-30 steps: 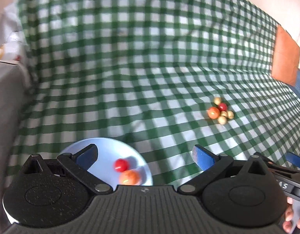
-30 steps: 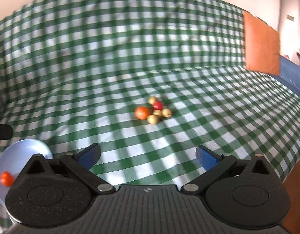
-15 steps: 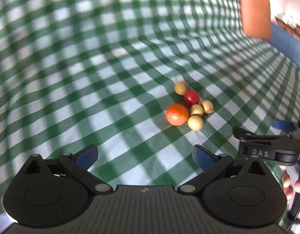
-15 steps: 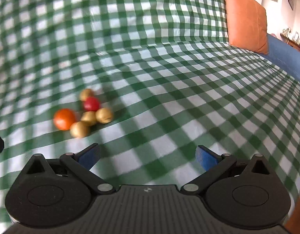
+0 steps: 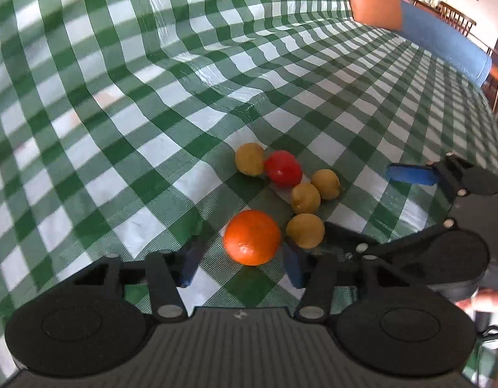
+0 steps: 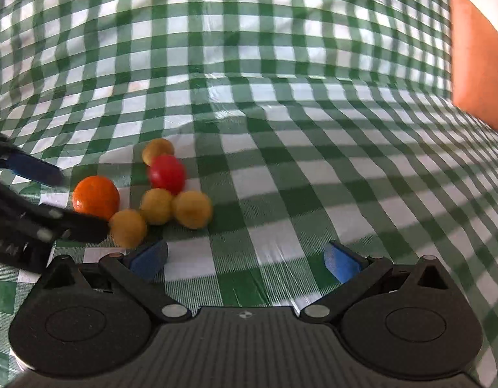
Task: Organize fruits
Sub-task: 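Grasp an orange with the left tool while the right tool grasps a small yellow fruit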
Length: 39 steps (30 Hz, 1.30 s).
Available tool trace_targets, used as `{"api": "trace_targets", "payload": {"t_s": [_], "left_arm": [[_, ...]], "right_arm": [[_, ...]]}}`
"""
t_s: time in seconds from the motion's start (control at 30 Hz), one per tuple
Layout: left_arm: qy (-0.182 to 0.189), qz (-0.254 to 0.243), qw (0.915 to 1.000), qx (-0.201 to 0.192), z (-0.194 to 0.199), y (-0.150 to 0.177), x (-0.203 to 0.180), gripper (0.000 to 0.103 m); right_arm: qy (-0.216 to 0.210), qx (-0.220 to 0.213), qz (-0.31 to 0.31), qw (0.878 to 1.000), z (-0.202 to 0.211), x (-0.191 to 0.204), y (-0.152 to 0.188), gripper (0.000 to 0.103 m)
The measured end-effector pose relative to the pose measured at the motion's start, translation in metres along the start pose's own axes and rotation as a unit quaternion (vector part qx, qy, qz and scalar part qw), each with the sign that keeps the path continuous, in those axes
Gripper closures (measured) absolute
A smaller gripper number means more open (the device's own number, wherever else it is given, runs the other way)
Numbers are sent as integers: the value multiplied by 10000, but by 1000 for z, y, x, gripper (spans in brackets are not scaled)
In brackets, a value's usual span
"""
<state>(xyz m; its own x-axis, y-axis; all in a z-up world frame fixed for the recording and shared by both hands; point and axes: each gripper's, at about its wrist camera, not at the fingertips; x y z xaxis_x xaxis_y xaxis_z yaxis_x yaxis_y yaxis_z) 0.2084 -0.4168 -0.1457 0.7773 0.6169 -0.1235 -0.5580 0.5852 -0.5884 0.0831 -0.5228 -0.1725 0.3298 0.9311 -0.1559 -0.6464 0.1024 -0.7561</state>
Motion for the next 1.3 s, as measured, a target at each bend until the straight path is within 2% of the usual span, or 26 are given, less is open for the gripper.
{"api": "trace_targets", "payload": {"t_s": [0.1, 0.13, 0.23, 0.3, 0.33, 0.37, 0.4, 0.43, 0.53, 0.63, 0.67, 0.7, 0.77, 0.8, 0.97, 1.07, 1.13, 1.23, 1.3], "left_arm": [[-33, -102, 9999, -63, -3, -3, -1, 62], [-8, -108, 9999, -51, -3, -4, 0, 63], [65, 55, 10000, -11, 2, -4, 7, 63], [-21, 184, 9998, -54, 11, 0, 11, 63], [-21, 283, 9995, -122, 19, 3, 14, 63], [-47, 382, 9991, -164, 27, 7, 15, 63], [-97, 487, 9986, -200, 37, 10, 16, 63], [-78, 600, 9978, -276, 49, 16, 17, 63], [5, 905, 9950, -423, 86, 32, 19, 63], [18, 1108, 9928, -464, 115, 49, 20, 63], [-8, 1170, 9920, -467, 122, 53, 20, 63], [-28, 1227, 9913, -478, 130, 57, 21, 63], [-85, 1338, 9898, -489, 142, 64, 24, 63], [-100, 1396, 9889, -492, 148, 68, 26, 63], [-215, 1625, 9855, -443, 163, 81, 35, 63], [-233, 1695, 9844, -419, 166, 87, 39, 63], [-242, 1717, 9840, -412, 165, 90, 39, 63], [-256, 1707, 9842, -407, 165, 92, 37, 63], [-252, 1740, 9835, -416, 167, 93, 36, 63]], "right_arm": [[-209, -135, 145, 9996, -7, 4, -5, 5], [-260, -156, 228, 9993, -9, 6, -7, 6], [-454, -287, 426, 9976, -16, 9, -13, 22], [-678, -390, 534, 9955, -17, 12, -16, 51], [-628, -378, 599, 9955, -17, 14, -17, 61], [-558, -384, 638, 9957, -16, 15, -17, 94], [-467, -322, 647, 9963, -14, 16, -17, 102], [-433, -266, 582, 9970, -9, 15, -15, 102], [-705, -197, 400, 9965, 11, 17, -5, 102], [-622, -253, 372, 9970, 29, 24, 0, 102], [-602, -288, 232, 9975, 34, 26, -2, 98], [-648, -285, 108, 9974, 34, 25, -5, 92], [-716, -282, -90, 9970, 28, 27, -14, 59], [-701, -280, -109, 9971, 22, 30, -20, 55], [-304, 41, 11, 9995, -11, 42, -38, 53], [-422, 112, -249, 9987, -21, 43, -38, 54], [-443, 121, -67, 9989, -25, 52, -36, 59], [-504, -69, 82, 9987, -31, 59, -34, 59], [-601, -124, 59, 9981, -31, 59, -33, 76]]}}
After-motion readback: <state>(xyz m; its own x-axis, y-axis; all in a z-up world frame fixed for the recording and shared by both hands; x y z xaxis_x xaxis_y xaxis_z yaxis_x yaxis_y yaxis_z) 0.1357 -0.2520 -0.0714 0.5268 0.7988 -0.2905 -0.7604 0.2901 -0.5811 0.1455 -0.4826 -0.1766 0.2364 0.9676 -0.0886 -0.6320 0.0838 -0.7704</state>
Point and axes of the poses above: each gripper's, at about its wrist camera, not at the fingertips, and z roughly against the way its jaws point, x to its left, y to its underside, and after that the axes turned 9 degrees about z, right-handed
